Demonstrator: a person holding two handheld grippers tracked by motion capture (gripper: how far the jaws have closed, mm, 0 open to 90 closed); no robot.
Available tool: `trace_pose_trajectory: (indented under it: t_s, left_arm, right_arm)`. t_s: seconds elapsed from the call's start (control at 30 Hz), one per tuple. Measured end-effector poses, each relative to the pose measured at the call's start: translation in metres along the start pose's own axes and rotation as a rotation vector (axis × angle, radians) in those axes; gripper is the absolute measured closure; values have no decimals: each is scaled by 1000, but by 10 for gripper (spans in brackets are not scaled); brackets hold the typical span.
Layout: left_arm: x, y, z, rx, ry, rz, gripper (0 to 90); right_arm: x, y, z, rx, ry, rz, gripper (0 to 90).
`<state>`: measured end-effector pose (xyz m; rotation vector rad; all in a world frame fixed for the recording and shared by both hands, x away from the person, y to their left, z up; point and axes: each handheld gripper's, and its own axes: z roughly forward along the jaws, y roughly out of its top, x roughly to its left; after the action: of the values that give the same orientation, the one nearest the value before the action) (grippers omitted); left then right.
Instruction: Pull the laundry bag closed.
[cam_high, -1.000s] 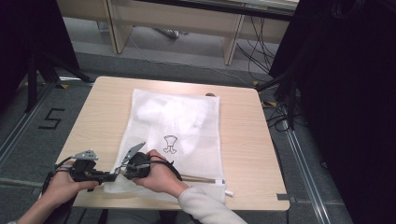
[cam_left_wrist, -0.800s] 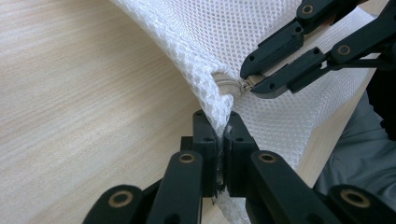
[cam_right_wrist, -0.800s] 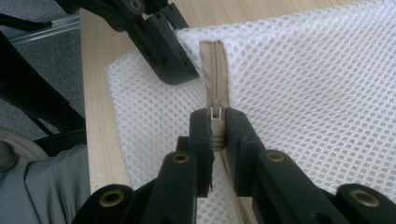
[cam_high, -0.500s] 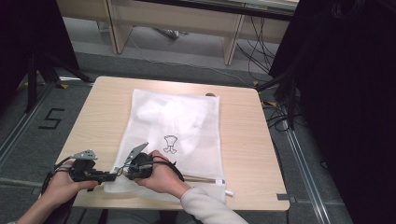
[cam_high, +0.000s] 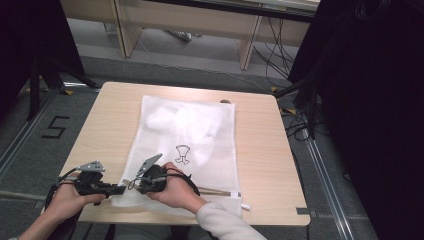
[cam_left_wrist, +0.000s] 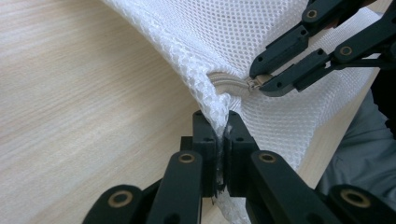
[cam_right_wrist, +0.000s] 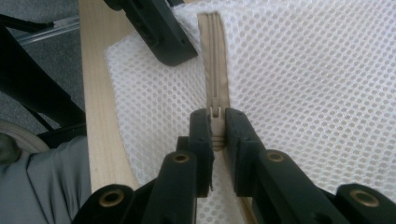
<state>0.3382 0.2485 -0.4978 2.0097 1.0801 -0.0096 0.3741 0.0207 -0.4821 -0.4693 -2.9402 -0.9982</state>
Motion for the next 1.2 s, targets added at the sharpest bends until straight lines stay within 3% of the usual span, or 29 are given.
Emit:
trace_pose_trajectory:
  t_s: [0.13, 0.27, 0.4, 0.63, 0.83, 0.93, 1.0, 1.03, 1.2]
  left_arm:
    - [1, -1, 1, -17, 1, -13, 852]
    - [0, 0, 0, 2, -4, -11, 852]
    - [0, -1, 2, -21, -1, -14, 850]
    - [1, -1, 2, -18, 2, -11, 850]
    - [1, -1, 2, -19, 6, -10, 849]
    - [1, -1, 1, -16, 8, -12, 849]
    - [2, -1, 0, 11, 5, -4, 849]
    - [1, -1, 2, -12, 10, -8, 849]
    - [2, -1, 1, -10, 15, -9, 849]
  right_arm:
    - [-1, -2, -1, 2, 2, 0, 825]
    - [-1, -2, -1, -3, 3, -14, 825]
    - [-1, -3, -1, -2, 3, 11, 825]
    - [-4, -5, -2, 1, 7, -7, 825]
    - [-3, -4, -5, 10, 7, 6, 825]
    - [-3, -5, -6, 14, 2, 4, 825]
    - [-4, -6, -7, 13, 4, 6, 825]
    - [-5, -6, -6, 12, 4, -1, 825]
    - [-5, -7, -6, 20, 5, 3, 825]
